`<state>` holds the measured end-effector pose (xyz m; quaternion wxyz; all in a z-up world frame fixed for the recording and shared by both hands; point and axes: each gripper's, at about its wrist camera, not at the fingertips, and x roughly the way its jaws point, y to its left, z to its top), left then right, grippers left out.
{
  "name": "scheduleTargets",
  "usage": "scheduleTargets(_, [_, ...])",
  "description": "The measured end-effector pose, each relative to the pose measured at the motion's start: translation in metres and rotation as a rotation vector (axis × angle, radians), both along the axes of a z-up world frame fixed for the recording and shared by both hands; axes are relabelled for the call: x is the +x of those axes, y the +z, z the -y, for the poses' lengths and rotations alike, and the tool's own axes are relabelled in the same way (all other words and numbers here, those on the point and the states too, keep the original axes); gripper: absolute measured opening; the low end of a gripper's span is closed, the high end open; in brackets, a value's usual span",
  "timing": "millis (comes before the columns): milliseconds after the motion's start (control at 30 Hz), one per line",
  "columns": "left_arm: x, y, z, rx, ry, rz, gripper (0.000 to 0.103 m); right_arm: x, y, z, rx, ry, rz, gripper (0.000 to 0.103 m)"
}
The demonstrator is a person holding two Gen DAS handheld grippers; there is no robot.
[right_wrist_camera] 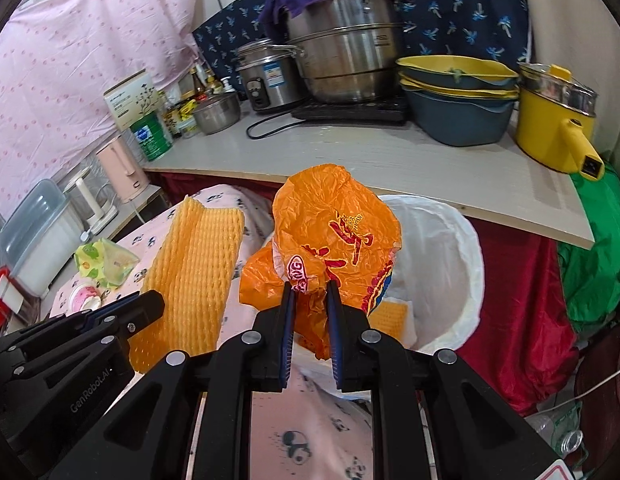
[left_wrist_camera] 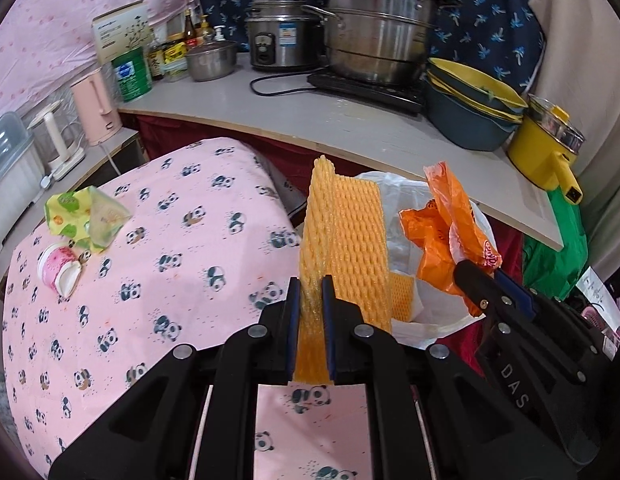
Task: Collect trash
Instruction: 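Carry the mesh sleeve and orange bag to the bin and open both grippers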
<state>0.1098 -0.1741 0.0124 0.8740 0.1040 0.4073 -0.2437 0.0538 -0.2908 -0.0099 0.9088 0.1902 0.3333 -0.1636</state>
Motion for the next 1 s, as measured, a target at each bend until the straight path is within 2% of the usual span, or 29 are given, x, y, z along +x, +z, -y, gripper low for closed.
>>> scheduleTargets(467, [0.006, -0.013, 0.063, 0.042, -0.100, -0.020, 0.010, -0.013, -0.016, 0.049, 0.035, -0.086, -0.016, 0.015])
scheduleTargets(733, [0.025, -0.026, 0.071, 0.018, -0.091, -0.074, 0.015, -0.004, -0.027, 0.057, 0.056, -0.087, -0.036, 0.016])
scheduleTargets(1000, [0.039, -0.027, 0.058, 0.001, -0.032, -0.077, 0.044, 0.011, -0.026, 0.051, 0.040, -0.070, -0.031, 0.027])
